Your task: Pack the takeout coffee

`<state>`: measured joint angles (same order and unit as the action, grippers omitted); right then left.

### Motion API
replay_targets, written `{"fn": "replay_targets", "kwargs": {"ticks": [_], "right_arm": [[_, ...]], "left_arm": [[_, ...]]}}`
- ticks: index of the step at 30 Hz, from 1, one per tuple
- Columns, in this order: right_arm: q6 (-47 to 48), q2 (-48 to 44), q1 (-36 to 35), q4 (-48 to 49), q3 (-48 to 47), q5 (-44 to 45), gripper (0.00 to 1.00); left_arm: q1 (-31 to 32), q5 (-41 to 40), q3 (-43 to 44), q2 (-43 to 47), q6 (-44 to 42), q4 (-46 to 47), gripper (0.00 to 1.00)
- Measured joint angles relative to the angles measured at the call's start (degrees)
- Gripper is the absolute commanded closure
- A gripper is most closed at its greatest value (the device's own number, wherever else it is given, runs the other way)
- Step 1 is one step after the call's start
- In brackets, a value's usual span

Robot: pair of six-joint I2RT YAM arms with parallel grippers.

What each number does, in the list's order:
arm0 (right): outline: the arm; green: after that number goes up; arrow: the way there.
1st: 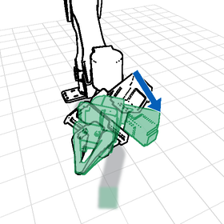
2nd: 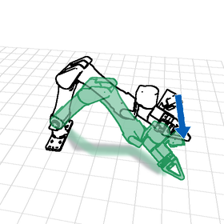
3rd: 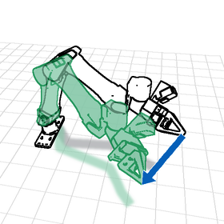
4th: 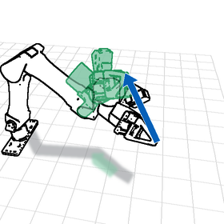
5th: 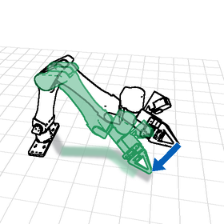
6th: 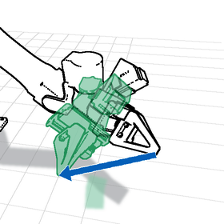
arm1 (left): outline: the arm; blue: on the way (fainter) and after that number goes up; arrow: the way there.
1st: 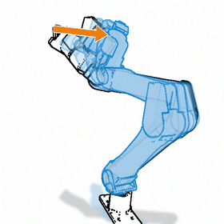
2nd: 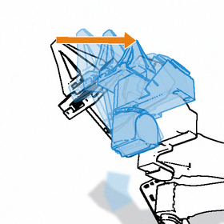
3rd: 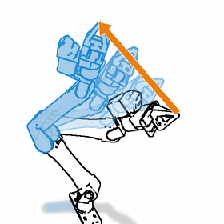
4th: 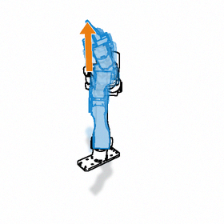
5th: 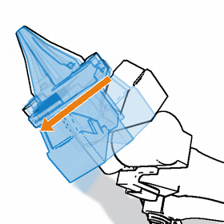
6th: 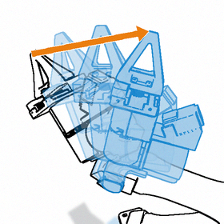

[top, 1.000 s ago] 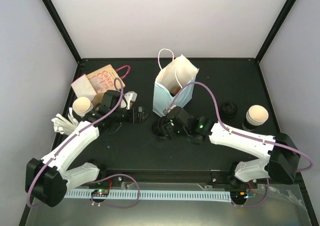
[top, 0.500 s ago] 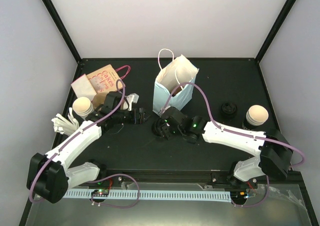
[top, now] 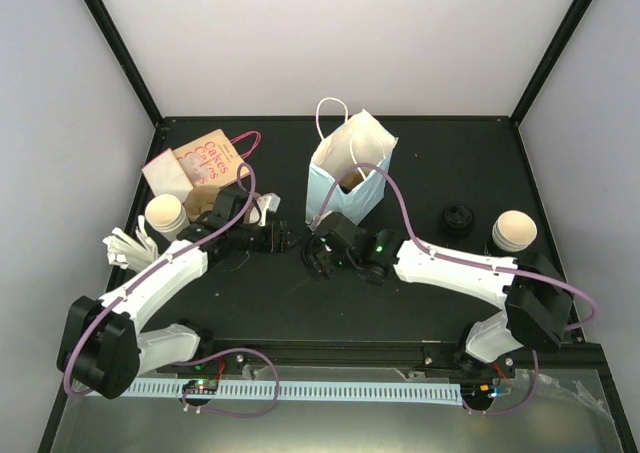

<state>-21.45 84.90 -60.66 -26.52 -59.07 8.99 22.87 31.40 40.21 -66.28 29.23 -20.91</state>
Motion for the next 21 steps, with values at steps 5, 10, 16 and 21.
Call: {"fn": "replay_targets", "kwargs": {"ticks": [5, 10, 16, 21], "right_arm": [[0.31, 0.55, -0.07, 0.02, -0.33, -0.07, 0.25], [0.57, 2.34, -0.07, -0.37, -1.95, -0.07, 0.25], [0.61, 4.92, -0.07, -0.85, -2.45, -0.13, 0.25], [0.81, 6.47, -0.11, -0.85, -3.98, -0.15, 0.25]], "left_arm": [[0.0, 0.26, -0.74, -0.61, 0.13, 0.85, 0.25], [0.0, 0.42, -1.11, -0.61, 0.24, 1.36, 0.25], [-0.02, 0.39, -1.25, -0.61, 0.37, 2.05, 0.25], [-0.28, 0.55, -2.01, -0.68, 0.5, 3.06, 0.25]]}}
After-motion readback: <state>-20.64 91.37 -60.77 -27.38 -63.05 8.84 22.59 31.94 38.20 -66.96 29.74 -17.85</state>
